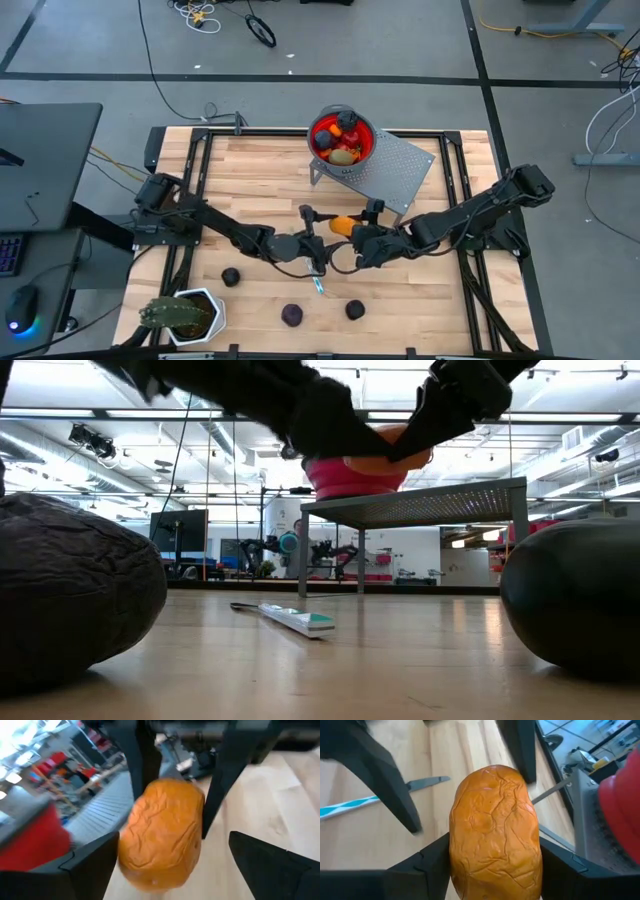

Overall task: Pick & Place Fruit
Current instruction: Put the mango into the red strainer bowl

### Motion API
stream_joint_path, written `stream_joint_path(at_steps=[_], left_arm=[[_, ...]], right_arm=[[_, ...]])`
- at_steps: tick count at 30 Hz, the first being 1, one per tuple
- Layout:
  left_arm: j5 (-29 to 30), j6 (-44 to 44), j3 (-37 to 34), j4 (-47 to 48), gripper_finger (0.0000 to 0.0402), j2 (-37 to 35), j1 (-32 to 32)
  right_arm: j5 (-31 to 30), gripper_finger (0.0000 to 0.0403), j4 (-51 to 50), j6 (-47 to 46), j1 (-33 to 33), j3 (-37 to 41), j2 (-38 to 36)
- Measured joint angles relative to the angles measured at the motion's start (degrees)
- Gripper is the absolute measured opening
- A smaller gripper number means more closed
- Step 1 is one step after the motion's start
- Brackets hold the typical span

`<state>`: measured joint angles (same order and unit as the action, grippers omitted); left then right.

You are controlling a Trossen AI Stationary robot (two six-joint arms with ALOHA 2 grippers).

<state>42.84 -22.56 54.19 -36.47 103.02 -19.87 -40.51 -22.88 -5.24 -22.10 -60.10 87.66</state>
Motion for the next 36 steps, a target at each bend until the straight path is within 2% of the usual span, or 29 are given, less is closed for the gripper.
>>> stream_joint_path(at_steps=[6, 9, 11, 18, 23, 26, 30, 36], left_arm=[[5.74, -1.55, 0.02, 0.87, 0.0387, -3.59, -2.26], [9.59, -1.16, 0.00, 3.97, 0.0387, -4.16, -2.17], [9.98, -0.14, 0.01, 6.70, 0.0387, -4.18, -1.37], [4.74, 7.25, -0.04, 13.78, 0.0387, -4.18, 1.56], [-6.71, 11.88, -0.04, 13.51, 0.0387, -4.18, 3.88], [-11.94, 13.81, -0.04, 13.53, 0.0387, -4.18, 5.18], [-13.86, 14.67, -0.04, 13.64, 0.0387, -4.18, 5.87], [-14.18, 13.95, -0.04, 13.70, 0.0387, -4.18, 5.85]], right_arm=[[-0.46, 0.0237, -0.32, -0.49, 0.34, 0.00, 0.00], [-6.61, 0.0237, -0.32, 0.05, -0.11, 0.00, 0.00], [-11.48, 0.0237, -0.30, 0.18, -0.56, 0.00, 0.00], [-26.89, 0.0237, -1.55, 0.83, -3.03, 0.00, -1.44], [-34.82, 0.0237, 1.01, 2.64, -3.85, 0.00, -4.67], [-35.27, 0.0240, 1.74, 3.22, -2.01, -0.02, -7.56], [-30.47, 0.0248, 3.82, 7.74, 2.97, -0.02, -11.61], [-12.70, 0.0251, 13.78, 22.01, 14.31, -0.02, -16.15]])
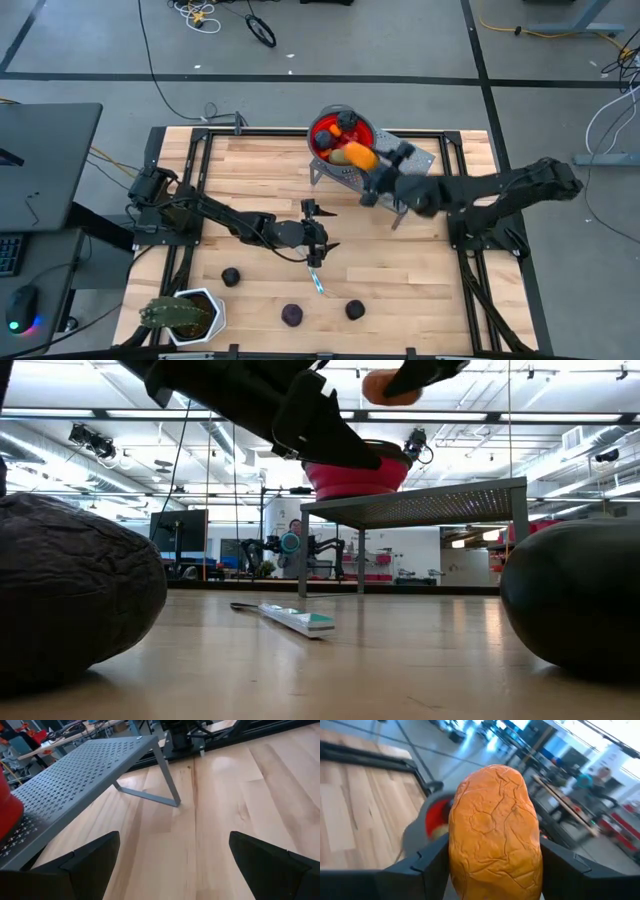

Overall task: Pick & Place Fruit
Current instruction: Put the mango into the red strainer bowl

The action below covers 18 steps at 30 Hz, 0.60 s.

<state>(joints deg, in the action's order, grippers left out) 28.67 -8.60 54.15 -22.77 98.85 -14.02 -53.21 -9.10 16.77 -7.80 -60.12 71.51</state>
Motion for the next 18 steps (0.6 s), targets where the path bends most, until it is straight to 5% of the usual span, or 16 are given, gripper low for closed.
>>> stream_joint_path(at_steps=[8, 14, 18], left_arm=[[0.09, 0.11, 0.00, 1.91, 0.0387, 0.00, 0.04], [0.15, 0.46, 0.00, 2.34, 0.0387, 0.02, 0.04], [0.13, 0.49, 0.00, 2.35, 0.0387, 0.02, 0.35]], right_arm=[[19.78, 0.0252, 3.02, 5.94, 16.07, -0.02, -0.27], [22.95, 0.0252, 3.71, 1.45, 22.92, -0.02, 0.36], [30.92, 0.0257, 2.42, -3.49, 25.03, -0.02, 0.42]])
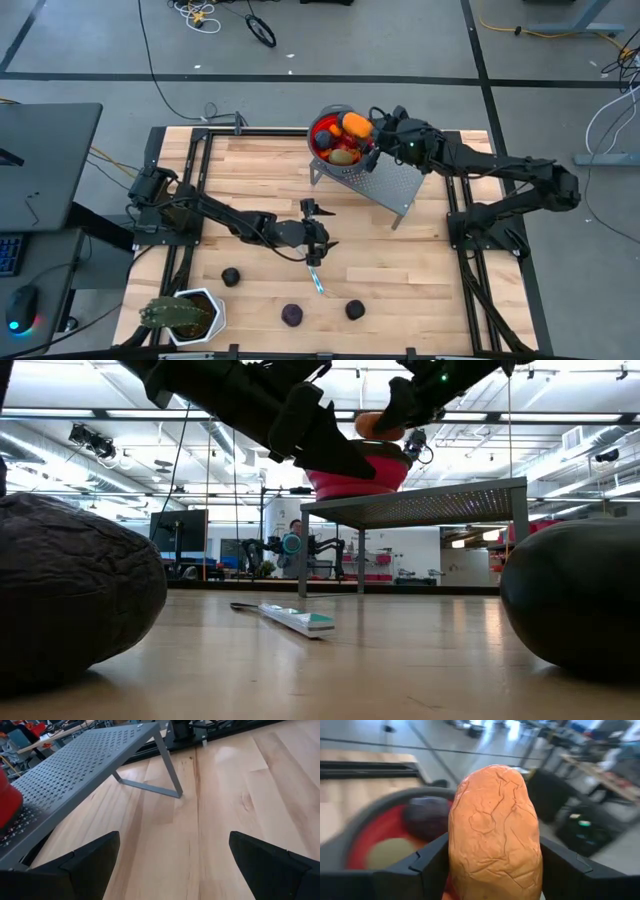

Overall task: Pick & Place Fruit
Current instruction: Put the mango into the red strainer bowl, then put the mangosteen into the red strainer bowl

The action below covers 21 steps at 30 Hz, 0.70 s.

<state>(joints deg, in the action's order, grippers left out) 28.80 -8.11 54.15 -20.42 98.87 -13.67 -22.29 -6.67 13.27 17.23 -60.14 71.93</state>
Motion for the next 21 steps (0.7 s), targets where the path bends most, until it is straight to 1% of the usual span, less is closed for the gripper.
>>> stream_joint_path(at_steps=[2, 3, 6, 14, 21], left_arm=[[-0.32, 0.39, 0.00, 0.01, 0.0387, 0.00, 0.28], [-0.89, 0.68, 0.00, 0.09, 0.0387, 0.00, 0.46], [-2.74, 1.58, 0.00, 0.08, 0.0387, 0.00, 0.83], [-2.99, 1.78, 0.00, 0.09, 0.0387, 0.00, 0.87], [-2.99, 1.87, 0.00, 0.58, 0.0387, 0.00, 0.89]], right_arm=[[2.91, 0.0263, -0.34, -0.86, 0.45, 0.00, 0.34], [3.34, 0.0267, -0.71, -1.00, 0.51, 0.00, 0.43], [3.35, 0.0281, -0.73, -0.89, 0.53, 0.00, 0.40], [3.29, 0.0322, -0.94, -1.01, 1.20, 0.00, 0.93], [2.85, 0.0325, 1.80, -1.46, 0.56, 0.00, 0.98]])
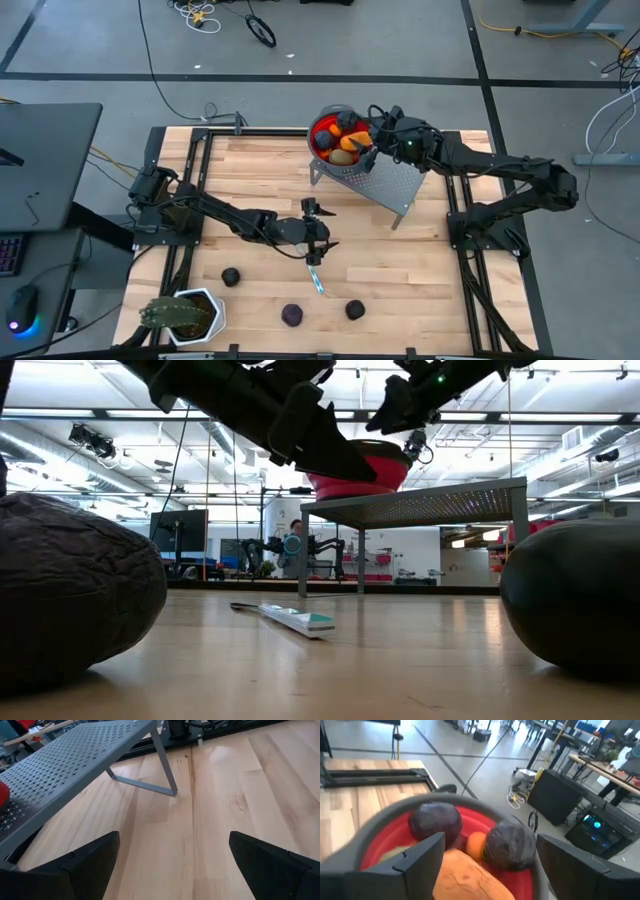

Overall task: Pick & Place Fruit
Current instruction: Put the mangosteen into the red strainer bowl

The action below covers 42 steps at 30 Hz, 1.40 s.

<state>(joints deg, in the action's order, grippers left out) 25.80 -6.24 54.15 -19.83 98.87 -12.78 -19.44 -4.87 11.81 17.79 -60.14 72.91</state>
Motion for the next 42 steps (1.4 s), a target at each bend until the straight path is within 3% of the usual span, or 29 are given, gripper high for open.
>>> stream_joint_path(at_steps=[10, 15, 18, 23, 29, 32, 38, 42], left_arm=[[0.69, 0.45, 0.00, 0.37, 0.0387, 0.00, 0.00], [0.35, 1.08, 0.00, 0.35, 0.0387, 0.00, 0.00], [0.45, 1.07, -0.02, 0.51, 0.0387, 0.00, -0.02], [1.42, 1.04, -0.02, 1.37, 0.0387, 0.00, 0.00], [1.53, 1.00, -0.02, 1.38, 0.0387, 0.00, 0.02], [1.37, 0.96, -0.02, 1.30, 0.0387, 0.00, 0.02], [-3.21, 1.07, -0.02, -0.79, 0.0387, 0.00, 0.02], [-3.43, 1.09, -0.02, 0.28, 0.0387, 0.00, 0.01]], right_arm=[[0.05, 0.0325, 3.93, 1.13, -6.65, 0.00, -4.31], [0.04, 0.0325, 0.63, 0.62, -11.30, 0.00, -4.95], [0.47, 0.0325, -3.35, -4.49, -14.87, 0.00, -4.93], [5.99, 0.0325, -12.99, -14.75, -19.78, 0.00, -4.93], [15.49, 0.0325, -19.67, -17.13, -27.06, 0.00, -4.28], [14.79, 0.0325, -19.75, -17.22, -31.84, 0.00, -3.10], [6.29, 0.0325, -21.20, -18.17, -38.61, 0.00, -0.70], [6.71, 0.0325, -21.61, -20.76, -40.21, 0.00, 0.45]])
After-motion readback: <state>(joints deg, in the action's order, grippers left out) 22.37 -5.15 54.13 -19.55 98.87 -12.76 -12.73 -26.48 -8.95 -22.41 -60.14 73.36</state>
